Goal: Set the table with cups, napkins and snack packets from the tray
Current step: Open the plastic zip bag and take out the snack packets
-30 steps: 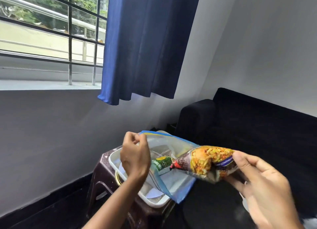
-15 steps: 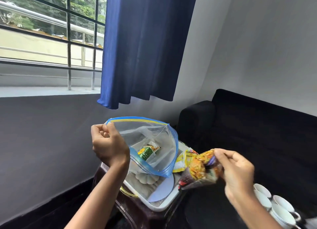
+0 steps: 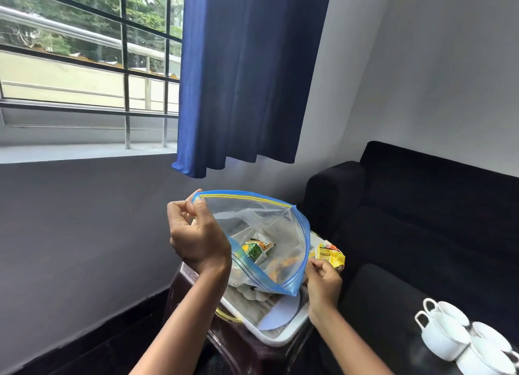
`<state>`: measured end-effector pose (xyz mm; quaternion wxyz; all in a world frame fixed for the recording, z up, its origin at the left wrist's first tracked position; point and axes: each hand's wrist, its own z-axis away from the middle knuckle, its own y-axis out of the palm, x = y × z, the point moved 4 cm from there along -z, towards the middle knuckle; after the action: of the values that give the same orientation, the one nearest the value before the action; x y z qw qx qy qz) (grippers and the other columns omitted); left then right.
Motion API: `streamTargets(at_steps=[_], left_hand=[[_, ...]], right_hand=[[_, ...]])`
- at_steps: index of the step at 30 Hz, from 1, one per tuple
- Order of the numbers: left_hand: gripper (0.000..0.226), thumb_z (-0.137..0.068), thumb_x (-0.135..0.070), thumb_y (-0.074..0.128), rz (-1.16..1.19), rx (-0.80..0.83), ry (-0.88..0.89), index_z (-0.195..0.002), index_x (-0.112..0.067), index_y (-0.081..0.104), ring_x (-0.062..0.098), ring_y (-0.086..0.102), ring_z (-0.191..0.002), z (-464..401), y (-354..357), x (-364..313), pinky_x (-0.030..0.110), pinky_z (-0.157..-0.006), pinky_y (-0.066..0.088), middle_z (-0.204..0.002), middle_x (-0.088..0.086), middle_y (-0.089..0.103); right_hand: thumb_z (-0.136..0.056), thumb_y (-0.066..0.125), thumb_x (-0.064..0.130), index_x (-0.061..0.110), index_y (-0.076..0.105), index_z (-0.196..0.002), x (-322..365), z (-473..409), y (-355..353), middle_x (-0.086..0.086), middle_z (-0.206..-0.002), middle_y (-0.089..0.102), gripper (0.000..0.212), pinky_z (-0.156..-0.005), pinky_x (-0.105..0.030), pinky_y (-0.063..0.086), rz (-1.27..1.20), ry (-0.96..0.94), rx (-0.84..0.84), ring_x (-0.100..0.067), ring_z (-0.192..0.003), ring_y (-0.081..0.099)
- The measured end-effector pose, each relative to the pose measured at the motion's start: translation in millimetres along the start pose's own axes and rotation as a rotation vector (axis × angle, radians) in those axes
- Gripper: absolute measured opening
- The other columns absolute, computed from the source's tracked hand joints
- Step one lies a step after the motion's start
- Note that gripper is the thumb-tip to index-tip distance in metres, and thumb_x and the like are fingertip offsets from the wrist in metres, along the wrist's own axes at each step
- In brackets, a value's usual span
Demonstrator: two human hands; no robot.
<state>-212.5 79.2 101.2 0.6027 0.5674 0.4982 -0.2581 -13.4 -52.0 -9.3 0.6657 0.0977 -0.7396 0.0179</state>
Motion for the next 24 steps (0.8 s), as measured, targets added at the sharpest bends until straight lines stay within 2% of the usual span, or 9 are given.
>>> streamTargets(at_steps=[5,7,10,14,16,17,20,23,24], left_hand=[[0.037,-0.09,-0.017,0.056,-0.058,0.051,0.046,-0.061,-0.026,0.034,0.021,0.053,-0.075,6.1,3.9,8.2,0.013,-0.053,0.034,-0.097,0.026,0.068],[0.033,-0.088,-0.025,0.055,-0.089,0.084,0.055,-0.062,-0.025,0.035,0.022,0.06,-0.078,11.4,5.2,12.3,0.017,-0.059,0.035,-0.097,0.017,0.072],[0.024,-0.083,-0.035,0.048,-0.129,0.162,0.094,-0.064,-0.024,0.037,0.024,0.067,-0.087,21.0,8.0,15.0,0.023,-0.068,0.04,-0.096,-0.005,0.074],[0.021,-0.083,-0.033,0.047,-0.152,0.247,0.171,-0.066,-0.024,0.037,0.013,0.063,-0.082,30.6,11.7,14.4,0.019,-0.072,0.04,-0.092,-0.022,0.067],[0.021,-0.083,-0.033,0.046,-0.152,0.28,0.209,-0.068,-0.022,0.037,0.007,0.061,-0.083,34.8,12.7,15.9,0.015,-0.069,0.038,-0.093,-0.024,0.068],[0.021,-0.083,-0.034,0.045,-0.15,0.307,0.209,-0.068,-0.023,0.037,0.006,0.061,-0.084,37.5,12.9,15.4,0.015,-0.069,0.037,-0.094,-0.023,0.068],[0.019,-0.081,-0.038,0.042,-0.142,0.366,0.286,-0.067,-0.027,0.035,0.009,0.06,-0.084,47.2,14.4,12.9,0.022,-0.072,0.038,-0.092,-0.019,0.069],[0.015,-0.082,-0.037,0.041,-0.161,0.439,0.362,-0.068,-0.038,0.034,0.014,0.06,-0.081,56.2,13.6,7.1,0.025,-0.076,0.042,-0.086,-0.01,0.068],[0.015,-0.083,-0.036,0.042,-0.145,0.455,0.393,-0.07,-0.04,0.035,0.014,0.059,-0.079,57.1,13.4,7.7,0.023,-0.075,0.042,-0.083,-0.007,0.067]], right_hand=[[-0.082,0.069,0.007,0.019,0.065,-0.066,-0.9,4.3,-37.9,0.0,-0.074,0.069,0.02,-0.062,-0.022,0.043,0.372,-0.119,0.08,-0.018,-0.074,0.064],[-0.081,0.068,0.007,0.02,0.067,-0.071,0.4,6.9,-48.8,0.002,-0.08,0.07,0.017,-0.064,-0.022,0.043,0.47,-0.108,0.139,-0.016,-0.08,0.065],[-0.084,0.065,0.005,0.014,0.067,-0.089,19.9,12.6,-56.2,-0.003,-0.099,0.064,0.011,-0.078,-0.03,0.046,0.496,-0.168,0.126,-0.019,-0.096,0.062],[-0.082,0.056,-0.008,0.011,0.066,-0.085,87.8,43.9,-45.9,-0.001,-0.089,0.06,0.022,-0.076,-0.026,0.047,0.34,-0.575,-0.028,-0.021,-0.087,0.062],[-0.079,0.054,-0.004,0.014,0.065,-0.076,114.0,64.9,-28.6,0.007,-0.079,0.06,0.021,-0.07,-0.017,0.045,0.33,-0.774,0.046,-0.011,-0.078,0.059],[-0.076,0.053,0.0,0.015,0.065,-0.072,121.8,73.7,-16.5,0.009,-0.075,0.06,0.02,-0.067,-0.014,0.043,0.348,-0.813,0.143,-0.008,-0.075,0.058],[-0.077,0.052,0.009,0.017,0.068,-0.073,116.0,74.4,23.9,0.009,-0.075,0.066,0.018,-0.07,-0.019,0.046,0.601,-0.707,0.475,-0.006,-0.075,0.059],[-0.084,0.055,0.013,0.011,0.065,-0.073,90.0,56.7,52.6,-0.008,-0.08,0.069,0.015,-0.068,-0.027,0.041,0.817,-0.349,0.651,-0.015,-0.073,0.056],[-0.086,0.053,0.015,0.008,0.063,-0.073,80.4,50.8,59.4,-0.014,-0.081,0.067,0.018,-0.067,-0.028,0.039,0.853,-0.325,0.675,-0.017,-0.074,0.053]])
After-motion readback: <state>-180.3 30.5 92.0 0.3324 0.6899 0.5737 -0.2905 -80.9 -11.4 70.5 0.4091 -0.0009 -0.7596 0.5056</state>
